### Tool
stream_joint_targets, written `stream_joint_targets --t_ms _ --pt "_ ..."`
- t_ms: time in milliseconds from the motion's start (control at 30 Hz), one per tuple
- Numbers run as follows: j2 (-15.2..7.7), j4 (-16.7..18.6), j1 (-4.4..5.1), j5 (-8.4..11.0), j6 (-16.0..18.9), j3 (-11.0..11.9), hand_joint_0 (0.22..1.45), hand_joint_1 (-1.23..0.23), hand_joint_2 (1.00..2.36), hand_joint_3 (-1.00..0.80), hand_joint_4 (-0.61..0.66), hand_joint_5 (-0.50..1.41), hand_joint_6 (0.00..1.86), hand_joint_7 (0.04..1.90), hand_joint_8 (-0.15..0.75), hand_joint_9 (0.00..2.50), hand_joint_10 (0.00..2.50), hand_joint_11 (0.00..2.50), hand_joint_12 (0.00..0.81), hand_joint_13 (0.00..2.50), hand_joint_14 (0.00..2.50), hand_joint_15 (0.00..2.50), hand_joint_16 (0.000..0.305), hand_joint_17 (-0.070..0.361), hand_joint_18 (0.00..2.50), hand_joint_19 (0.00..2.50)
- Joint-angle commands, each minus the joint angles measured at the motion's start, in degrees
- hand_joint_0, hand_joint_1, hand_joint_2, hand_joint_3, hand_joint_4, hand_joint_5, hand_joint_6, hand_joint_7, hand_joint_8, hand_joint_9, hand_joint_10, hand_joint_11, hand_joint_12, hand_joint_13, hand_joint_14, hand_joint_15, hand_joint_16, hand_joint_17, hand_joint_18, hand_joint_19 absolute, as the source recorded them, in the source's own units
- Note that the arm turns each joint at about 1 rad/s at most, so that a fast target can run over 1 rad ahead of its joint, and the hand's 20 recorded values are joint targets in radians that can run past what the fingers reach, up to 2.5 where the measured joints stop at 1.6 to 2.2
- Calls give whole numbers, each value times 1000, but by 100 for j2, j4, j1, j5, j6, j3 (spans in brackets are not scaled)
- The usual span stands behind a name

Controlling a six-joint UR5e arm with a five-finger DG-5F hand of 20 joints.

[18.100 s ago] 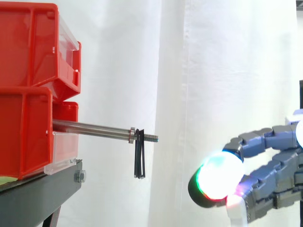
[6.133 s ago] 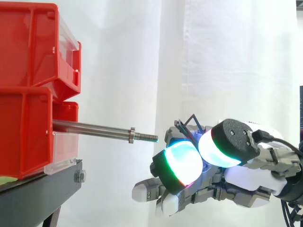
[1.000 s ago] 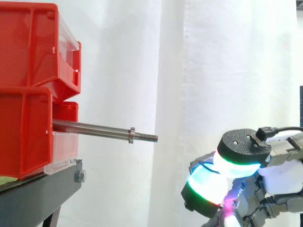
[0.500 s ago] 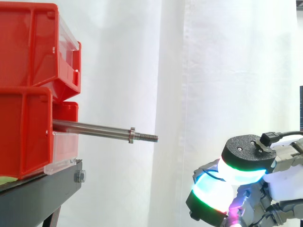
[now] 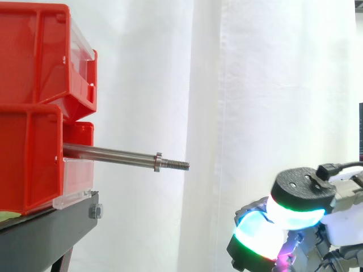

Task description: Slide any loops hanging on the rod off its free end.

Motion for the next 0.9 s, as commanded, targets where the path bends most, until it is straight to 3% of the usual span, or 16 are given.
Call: stream_joint_targets --t_ms 0,367,667,833,867 --pt "-2 -1 1 0 1 3 615 -824 1010 -231 -114 -117 875 1048 243 944 12 307 343 555 4 115 48 107 652 322" --pt "-2 -28 1 0 1 3 605 -822 1014 -220 -103 -118 882 1063 243 960 12 315 327 548 4 127 45 101 629 339" --pt "-2 -63 36 0 -8 -5 588 -809 1001 -102 -79 -86 879 1054 295 1048 10 281 385 619 4 116 57 129 737 279" --pt "-2 -72 54 0 -17 3 548 -820 1215 -79 -139 -70 883 1080 310 1102 9 284 394 683 4 140 60 135 801 252" --pt "-2 -72 54 0 -17 -5 522 -826 1325 -76 -164 -67 881 1100 309 1110 10 282 397 695 4 126 61 136 814 248"
